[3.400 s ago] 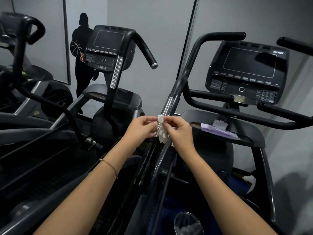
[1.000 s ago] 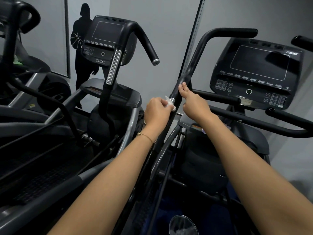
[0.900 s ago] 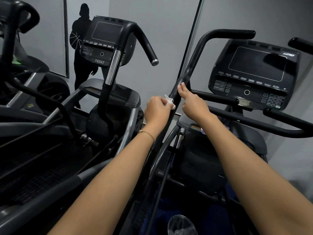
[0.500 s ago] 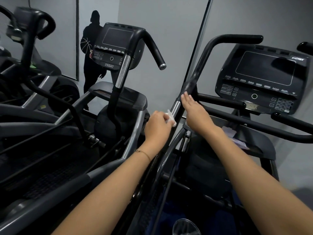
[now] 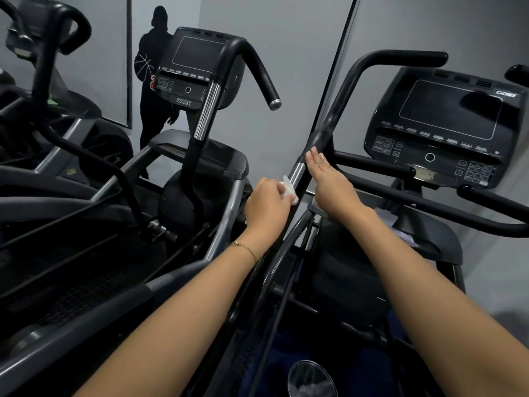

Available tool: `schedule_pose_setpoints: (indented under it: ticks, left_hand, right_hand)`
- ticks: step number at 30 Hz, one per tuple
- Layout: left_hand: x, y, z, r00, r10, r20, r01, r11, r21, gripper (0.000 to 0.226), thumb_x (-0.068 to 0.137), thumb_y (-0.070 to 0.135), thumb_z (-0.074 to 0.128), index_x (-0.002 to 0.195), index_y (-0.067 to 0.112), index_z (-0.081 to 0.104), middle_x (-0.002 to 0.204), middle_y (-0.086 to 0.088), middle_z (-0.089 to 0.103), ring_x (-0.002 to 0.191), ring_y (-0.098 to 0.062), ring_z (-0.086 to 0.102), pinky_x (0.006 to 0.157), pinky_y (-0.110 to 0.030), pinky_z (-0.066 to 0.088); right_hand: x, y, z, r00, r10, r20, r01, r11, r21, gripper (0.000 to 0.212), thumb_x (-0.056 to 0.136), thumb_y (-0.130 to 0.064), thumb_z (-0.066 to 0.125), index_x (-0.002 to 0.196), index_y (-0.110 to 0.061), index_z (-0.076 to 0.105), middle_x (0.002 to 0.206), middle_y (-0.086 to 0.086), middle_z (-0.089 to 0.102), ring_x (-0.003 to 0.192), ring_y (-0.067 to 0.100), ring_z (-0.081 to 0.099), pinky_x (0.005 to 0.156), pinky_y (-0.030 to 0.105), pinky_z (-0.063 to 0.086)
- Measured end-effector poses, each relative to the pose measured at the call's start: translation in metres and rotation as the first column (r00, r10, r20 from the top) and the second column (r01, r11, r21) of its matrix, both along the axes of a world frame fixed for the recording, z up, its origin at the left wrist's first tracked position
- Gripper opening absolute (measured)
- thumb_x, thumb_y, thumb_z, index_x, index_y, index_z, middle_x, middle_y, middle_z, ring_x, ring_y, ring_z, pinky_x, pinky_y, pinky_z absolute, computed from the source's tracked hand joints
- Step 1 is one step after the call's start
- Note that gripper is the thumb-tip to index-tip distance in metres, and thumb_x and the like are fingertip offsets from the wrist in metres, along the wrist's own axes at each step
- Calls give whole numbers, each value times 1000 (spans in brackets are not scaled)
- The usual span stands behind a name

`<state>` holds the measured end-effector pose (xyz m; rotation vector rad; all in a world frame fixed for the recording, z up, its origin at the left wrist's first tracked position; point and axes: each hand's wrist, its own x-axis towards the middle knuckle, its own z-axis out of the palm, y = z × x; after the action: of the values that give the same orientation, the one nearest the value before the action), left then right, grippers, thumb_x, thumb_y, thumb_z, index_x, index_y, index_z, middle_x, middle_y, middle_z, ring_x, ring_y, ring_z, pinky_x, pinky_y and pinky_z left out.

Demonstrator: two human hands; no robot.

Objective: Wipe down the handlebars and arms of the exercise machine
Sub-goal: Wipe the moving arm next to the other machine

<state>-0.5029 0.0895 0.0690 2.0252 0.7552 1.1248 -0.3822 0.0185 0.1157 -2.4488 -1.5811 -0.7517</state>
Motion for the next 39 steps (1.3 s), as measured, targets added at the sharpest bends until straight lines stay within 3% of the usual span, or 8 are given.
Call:
schedule_pose_setpoints:
  ticks: [8,13,18,21,32,35,39]
  left_hand:
    - [-5,2,-3,999,-38,8,39,998,-56,18,82,30,65,91,15,68,100,3,62,83,-13,58,63,-23,38]
    - [-33,1,-33,996,-85,38,89,989,-121,17,82,29,68,92,16,67,102,3,64,90,-13,63,82,-32,51]
    - [-16,3,-5,995,-85,52,90,989,-117,17,82,28,67,91,13,71,99,2,69,89,-13,62,75,-25,46]
    - [-10,4,1,994,-86,67,93,988,-120,18,83,28,66,92,12,70,101,2,68,91,-14,63,79,-27,48]
    - [-46,-5,-44,996,-81,27,84,990,-111,14,85,30,66,89,16,65,99,7,61,83,-6,59,74,-21,43]
    - [-40,-4,-32,997,-72,28,75,989,-124,14,83,29,67,86,15,68,98,4,65,88,-11,61,73,-22,42]
    - [-20,-5,-4,993,-83,84,94,986,-139,15,85,26,65,87,12,71,89,2,66,79,-10,55,71,-22,38]
  right_hand:
    - [3,-1,1,999,25,-21,-25,1000,13,79,79,19,29,149,-12,7,157,2,2,145,15,4,116,30,16]
    - [3,-1,-2,998,39,-52,-37,999,37,83,77,21,29,149,-14,6,157,0,0,145,13,2,115,27,19]
    - [2,-1,-1,997,33,-65,-30,998,46,82,79,20,28,149,-15,5,157,-1,-1,144,13,2,115,28,20]
    - [1,-2,-1,998,31,-61,-29,999,42,81,80,19,28,149,-15,5,157,-1,-1,144,12,2,114,26,21]
    - [-5,-1,-1,999,-4,-52,6,999,39,79,81,17,29,149,-14,4,157,-1,-2,145,13,2,115,26,18]
    - [-5,0,0,999,-13,-52,14,999,30,79,81,17,30,149,-14,3,157,-1,-2,145,13,2,115,26,17]
    - [-4,-2,2,998,-1,-57,2,1000,22,79,81,18,28,149,-14,4,157,-1,-2,145,13,2,114,25,17]
